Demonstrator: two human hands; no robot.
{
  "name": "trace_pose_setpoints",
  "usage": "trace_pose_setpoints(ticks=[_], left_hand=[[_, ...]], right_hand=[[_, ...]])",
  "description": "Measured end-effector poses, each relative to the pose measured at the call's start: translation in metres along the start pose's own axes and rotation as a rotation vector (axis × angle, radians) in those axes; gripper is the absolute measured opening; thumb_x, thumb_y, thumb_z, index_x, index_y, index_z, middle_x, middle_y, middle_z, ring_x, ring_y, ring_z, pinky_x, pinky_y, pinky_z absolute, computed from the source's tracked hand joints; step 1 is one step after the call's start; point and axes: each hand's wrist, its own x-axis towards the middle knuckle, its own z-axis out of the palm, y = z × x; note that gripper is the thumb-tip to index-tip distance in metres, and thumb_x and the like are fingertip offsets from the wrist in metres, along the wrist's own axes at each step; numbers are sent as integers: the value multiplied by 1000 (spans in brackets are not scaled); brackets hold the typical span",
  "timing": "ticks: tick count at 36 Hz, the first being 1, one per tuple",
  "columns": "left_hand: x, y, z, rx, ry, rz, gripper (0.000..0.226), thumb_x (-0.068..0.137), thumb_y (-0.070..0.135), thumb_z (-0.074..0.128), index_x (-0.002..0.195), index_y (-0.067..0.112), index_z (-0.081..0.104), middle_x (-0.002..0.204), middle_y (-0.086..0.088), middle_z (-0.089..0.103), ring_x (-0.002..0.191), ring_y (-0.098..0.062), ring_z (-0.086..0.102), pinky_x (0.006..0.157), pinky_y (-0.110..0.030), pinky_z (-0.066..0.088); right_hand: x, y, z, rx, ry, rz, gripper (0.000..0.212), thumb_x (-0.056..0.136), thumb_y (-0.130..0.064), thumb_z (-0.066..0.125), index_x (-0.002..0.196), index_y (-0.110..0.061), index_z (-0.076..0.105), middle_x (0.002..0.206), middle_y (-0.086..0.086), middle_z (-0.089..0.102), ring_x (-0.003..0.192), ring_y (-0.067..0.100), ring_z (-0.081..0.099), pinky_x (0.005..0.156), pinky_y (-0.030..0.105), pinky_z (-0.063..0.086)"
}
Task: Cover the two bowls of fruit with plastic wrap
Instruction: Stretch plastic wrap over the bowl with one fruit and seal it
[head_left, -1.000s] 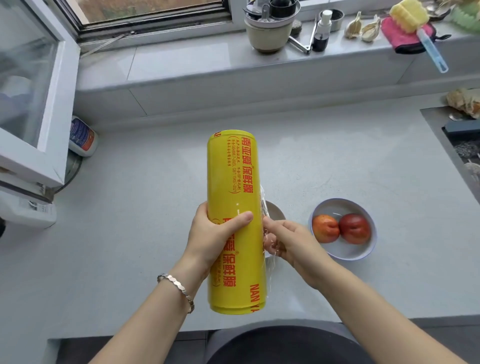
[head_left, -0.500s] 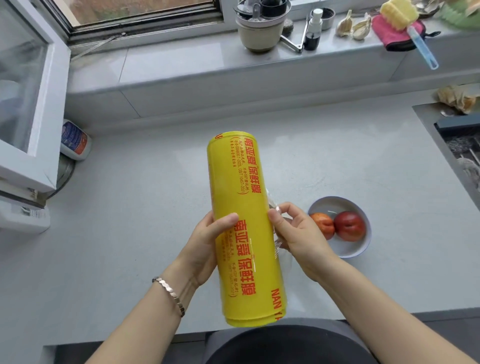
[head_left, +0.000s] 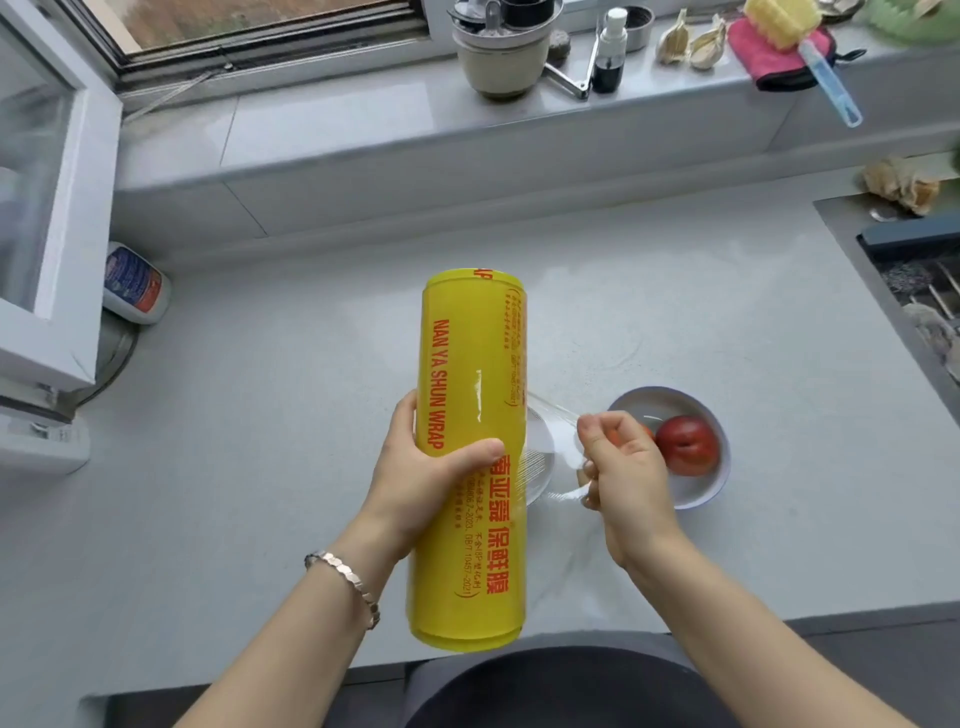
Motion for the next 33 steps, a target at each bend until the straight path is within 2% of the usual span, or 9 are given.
trace_pose_setpoints(ticks=[3,5,9,12,16,19,23,28,33], left_hand=[[-1,-4,-3,49,8,0,86,53,40,77,129,34,37,113,5,62,95,-19,67,74,-40,59],[-2,-6,-6,41,-11,-15,89,53,41,78,131,34,37,115,3,62,96,-22,67,74,-42,59],[-1,-5,-14,-26,-104,-78,107,38,56,85,131,29,40,117,-8,63,97,-31,67,75,-50,57],[-1,-3,-22,-34,-191,-110,111,35,59,86,130,26,42,117,-13,64,97,-35,67,75,-50,56],[-2,0,-30,-13,-252,-124,111,34,59,86,130,27,41,118,-12,64,99,-36,66,74,-48,56],[-1,2,-33,9,-284,-138,110,36,60,86,130,29,40,118,-11,64,100,-35,66,76,-50,56],[0,4,-36,17,-305,-153,112,35,60,86,132,29,39,119,-11,63,100,-35,66,76,-50,56],[0,5,-41,9,-341,-177,113,34,59,86,132,29,37,121,-12,62,101,-37,65,75,-50,56],[0,6,-42,14,-354,-182,114,32,61,86,131,28,39,119,-12,63,99,-37,66,69,-43,58]], right_hand=[[-3,4,-5,-13,-13,-14,19,93,-16,51,75,-16,46,57,1,34,47,12,26,40,19,20],[-4,8,-8,-17,-41,-4,20,92,-16,52,73,-16,46,51,-4,37,45,11,27,39,18,21],[-3,12,-11,-119,-260,107,23,89,-22,57,69,-16,47,44,-8,36,40,7,29,43,16,26],[2,10,-9,-211,-391,116,22,87,-22,60,65,-19,55,53,-9,46,51,7,41,56,18,34],[18,5,3,-79,-499,236,20,93,-26,47,86,-16,63,80,1,62,75,12,57,71,22,43],[27,-2,16,54,-540,373,30,94,-35,43,90,-10,60,76,5,63,65,12,61,59,19,51],[34,-6,24,164,-572,512,32,93,-39,46,85,-10,59,64,1,63,51,9,61,48,18,50],[38,-7,24,244,-627,615,22,93,-27,47,82,-12,60,59,-1,63,48,8,60,47,19,49],[41,-8,25,163,-679,536,20,92,-23,50,80,-10,61,62,1,62,49,8,58,50,18,49]])
